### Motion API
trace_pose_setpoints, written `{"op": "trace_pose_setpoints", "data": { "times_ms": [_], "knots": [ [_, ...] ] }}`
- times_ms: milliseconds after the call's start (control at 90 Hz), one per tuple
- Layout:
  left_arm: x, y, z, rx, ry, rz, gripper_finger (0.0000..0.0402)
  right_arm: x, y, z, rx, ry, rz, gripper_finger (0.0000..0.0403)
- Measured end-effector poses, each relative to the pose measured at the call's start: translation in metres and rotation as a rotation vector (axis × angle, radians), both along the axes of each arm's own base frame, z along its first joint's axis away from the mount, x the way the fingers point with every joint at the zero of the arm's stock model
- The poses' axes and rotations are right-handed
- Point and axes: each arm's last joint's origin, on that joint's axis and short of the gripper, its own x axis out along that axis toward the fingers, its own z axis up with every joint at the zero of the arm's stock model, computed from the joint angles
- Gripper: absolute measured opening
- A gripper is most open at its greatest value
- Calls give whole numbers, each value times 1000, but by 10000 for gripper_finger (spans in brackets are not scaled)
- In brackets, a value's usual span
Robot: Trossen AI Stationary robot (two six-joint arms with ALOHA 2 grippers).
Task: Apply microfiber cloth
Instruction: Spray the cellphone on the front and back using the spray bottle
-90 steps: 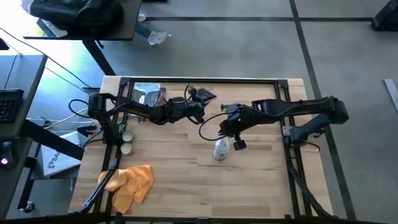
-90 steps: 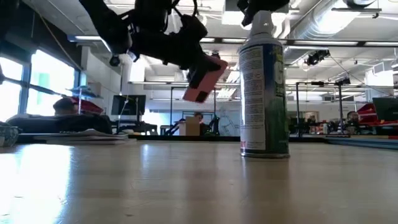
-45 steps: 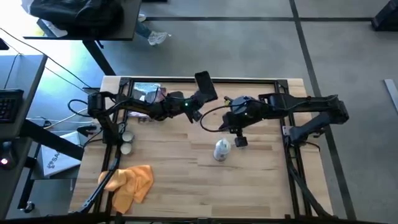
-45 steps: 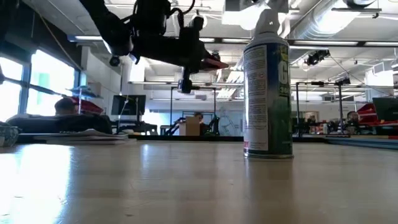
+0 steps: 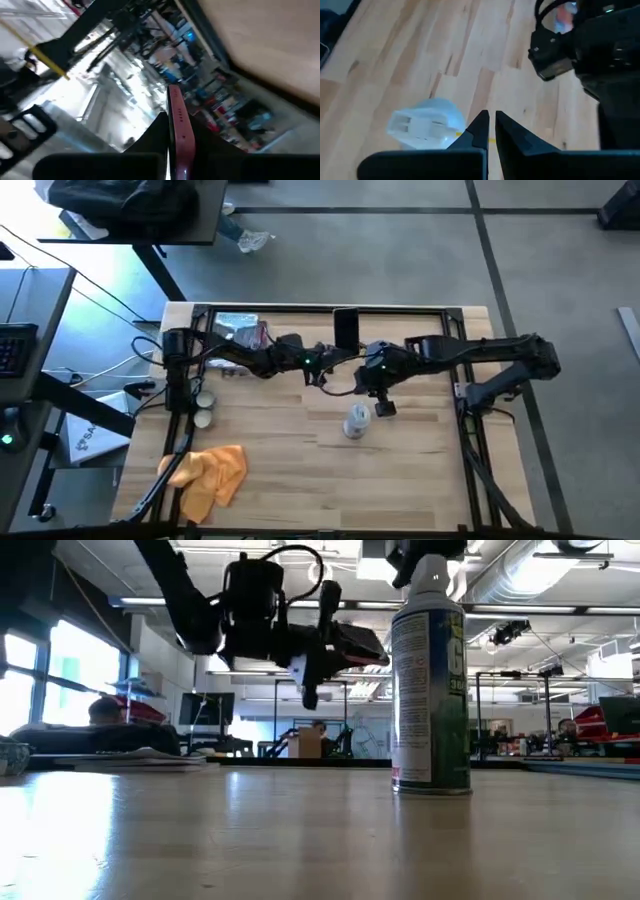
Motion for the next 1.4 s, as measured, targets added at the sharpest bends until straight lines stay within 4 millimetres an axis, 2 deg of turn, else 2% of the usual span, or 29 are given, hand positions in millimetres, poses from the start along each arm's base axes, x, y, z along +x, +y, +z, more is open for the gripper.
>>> {"op": "trace_pose_setpoints", "data": {
  "times_ms": [156,311,511,778,967,1156,1400],
  "knots": [
    [12,4,-7,49,1,-18,11,-18,0,15,2,-101,3,0],
    [16,4,-7,54,-19,-34,11,-28,1,8,42,-180,29,0],
    [17,1,-6,45,-22,-55,11,-25,2,-10,89,-195,59,0],
    [20,-15,-8,19,-19,-96,11,-25,2,-10,97,-200,58,0],
    [16,-25,-16,-6,5,-98,11,-22,3,-14,94,-189,63,0],
    [11,-27,-22,33,28,-95,11,-19,3,-17,109,-173,73,0],
    [11,-24,-18,56,-6,-113,11,-20,3,-18,114,-158,66,0]
  ]
}}
